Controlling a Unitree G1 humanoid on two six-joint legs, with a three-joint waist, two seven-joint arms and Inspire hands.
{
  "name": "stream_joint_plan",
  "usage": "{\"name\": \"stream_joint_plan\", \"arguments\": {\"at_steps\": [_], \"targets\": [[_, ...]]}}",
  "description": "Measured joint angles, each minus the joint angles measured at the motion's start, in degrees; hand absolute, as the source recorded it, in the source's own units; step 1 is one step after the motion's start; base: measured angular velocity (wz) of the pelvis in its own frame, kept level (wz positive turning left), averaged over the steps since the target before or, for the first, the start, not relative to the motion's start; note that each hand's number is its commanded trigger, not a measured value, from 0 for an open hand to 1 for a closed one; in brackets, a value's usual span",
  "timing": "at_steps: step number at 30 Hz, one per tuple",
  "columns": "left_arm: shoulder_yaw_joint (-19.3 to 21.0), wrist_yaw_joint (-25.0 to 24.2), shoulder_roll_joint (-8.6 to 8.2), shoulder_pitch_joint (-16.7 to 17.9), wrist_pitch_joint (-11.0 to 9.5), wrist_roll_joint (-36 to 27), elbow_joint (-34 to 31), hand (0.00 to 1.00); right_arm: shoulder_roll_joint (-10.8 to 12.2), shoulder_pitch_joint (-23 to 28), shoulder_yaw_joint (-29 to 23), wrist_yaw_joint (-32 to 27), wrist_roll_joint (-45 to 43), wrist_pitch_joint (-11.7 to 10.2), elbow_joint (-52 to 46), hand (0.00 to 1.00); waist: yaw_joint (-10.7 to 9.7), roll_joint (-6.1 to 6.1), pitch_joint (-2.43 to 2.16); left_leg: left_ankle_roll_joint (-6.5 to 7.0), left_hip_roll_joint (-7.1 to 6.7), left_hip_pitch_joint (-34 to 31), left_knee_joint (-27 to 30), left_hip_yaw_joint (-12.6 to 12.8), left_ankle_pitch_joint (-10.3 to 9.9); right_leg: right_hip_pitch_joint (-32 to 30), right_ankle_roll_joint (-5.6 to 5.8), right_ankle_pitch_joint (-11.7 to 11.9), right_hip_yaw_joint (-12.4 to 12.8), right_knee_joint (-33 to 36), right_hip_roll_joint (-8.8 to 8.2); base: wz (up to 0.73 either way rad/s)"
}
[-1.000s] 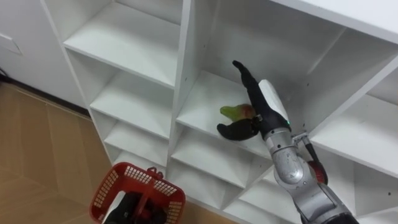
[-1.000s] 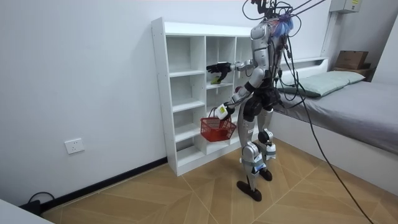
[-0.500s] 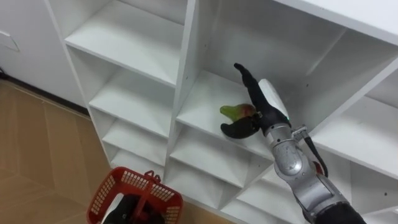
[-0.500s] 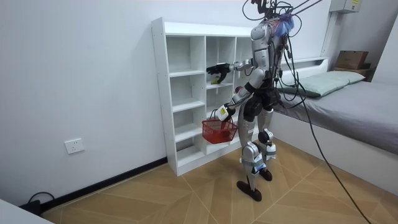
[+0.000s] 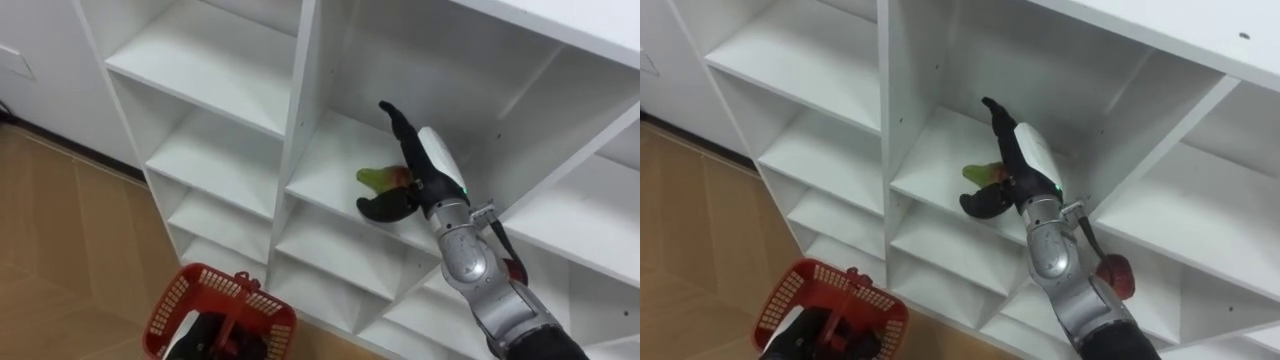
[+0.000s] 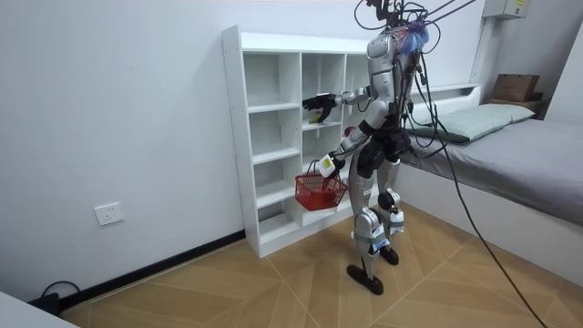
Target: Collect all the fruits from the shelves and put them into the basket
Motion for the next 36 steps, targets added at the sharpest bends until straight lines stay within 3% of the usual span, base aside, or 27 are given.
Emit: {"name": "stream_joint_plan", "arguments": {"at_steps": [22,36], "targets": [[-0.03,0.08,-0.01,0.01,0.37,0.02,0.02,1.0,0.01,0.0,-0.08,0.24,0.17,0.08,2.73,0.0,-0.05,0.51,-0.21,-0.01,-0.13,-0.03,0.25,-0.7,0.01,0.39,0.0,0.0,-0.35,0.01,-0.11,0.01],[-0.08,0.06,0.2,-0.03,0.45,0.02,0.01,1.0,0.32,-0.42,-3.99,0.32,0.05,0.39,4.79,0.0,-0.23,0.29,-0.06,-0.01,-0.31,-0.94,0.58,-0.76,0.0,-0.11,0.01,-0.01,-0.34,0.03,-0.28,0.0]]}}
